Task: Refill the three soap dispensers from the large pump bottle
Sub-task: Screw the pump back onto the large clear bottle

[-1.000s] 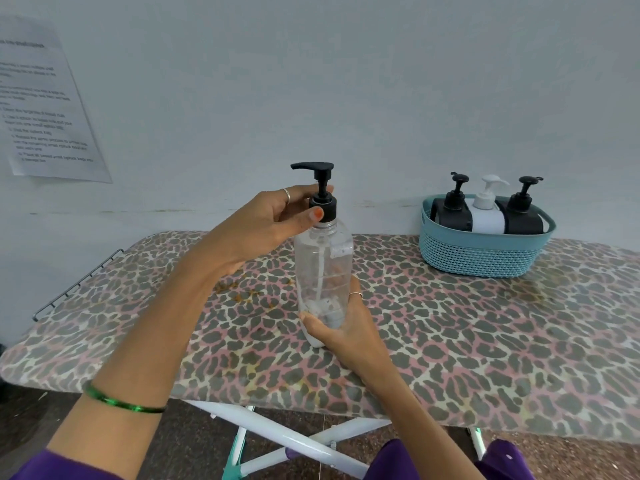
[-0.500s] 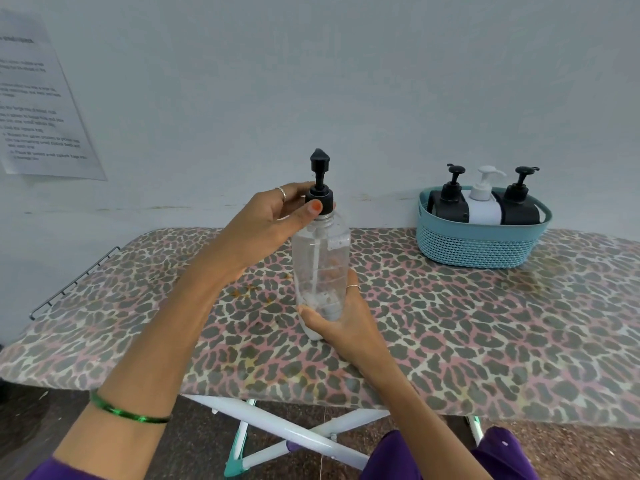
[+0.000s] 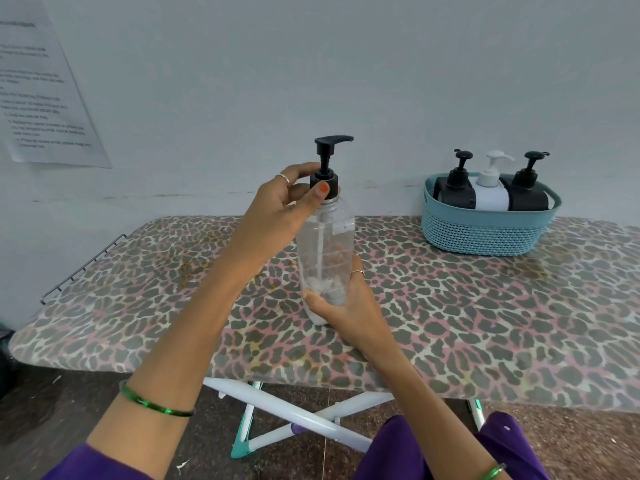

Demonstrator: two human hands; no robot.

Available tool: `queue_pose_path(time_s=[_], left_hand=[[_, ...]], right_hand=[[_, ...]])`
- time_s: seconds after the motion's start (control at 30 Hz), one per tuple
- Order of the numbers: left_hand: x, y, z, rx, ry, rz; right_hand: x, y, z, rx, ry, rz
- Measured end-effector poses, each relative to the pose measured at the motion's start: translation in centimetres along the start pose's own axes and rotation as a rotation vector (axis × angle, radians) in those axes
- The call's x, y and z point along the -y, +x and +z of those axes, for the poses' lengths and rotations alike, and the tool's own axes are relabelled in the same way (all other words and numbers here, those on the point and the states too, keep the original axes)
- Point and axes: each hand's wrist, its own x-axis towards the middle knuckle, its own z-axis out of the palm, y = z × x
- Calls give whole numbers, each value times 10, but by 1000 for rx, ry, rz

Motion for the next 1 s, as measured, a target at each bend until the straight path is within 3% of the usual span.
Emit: queue_pose_path(time_s=[0.2, 0.53, 0.77, 1.0], left_hand=[[2, 2, 13, -181, 39, -5], [-2, 2, -6, 38, -49, -55], [-3, 0, 7, -144, -15, -43], [-6, 4, -10, 45, -87, -40]], right_hand=[[3, 0, 0, -3, -18, -11], [2, 0, 0, -1, -10, -13], [0, -3, 2, 7, 1, -7], [4, 1, 1, 0, -15, -11]])
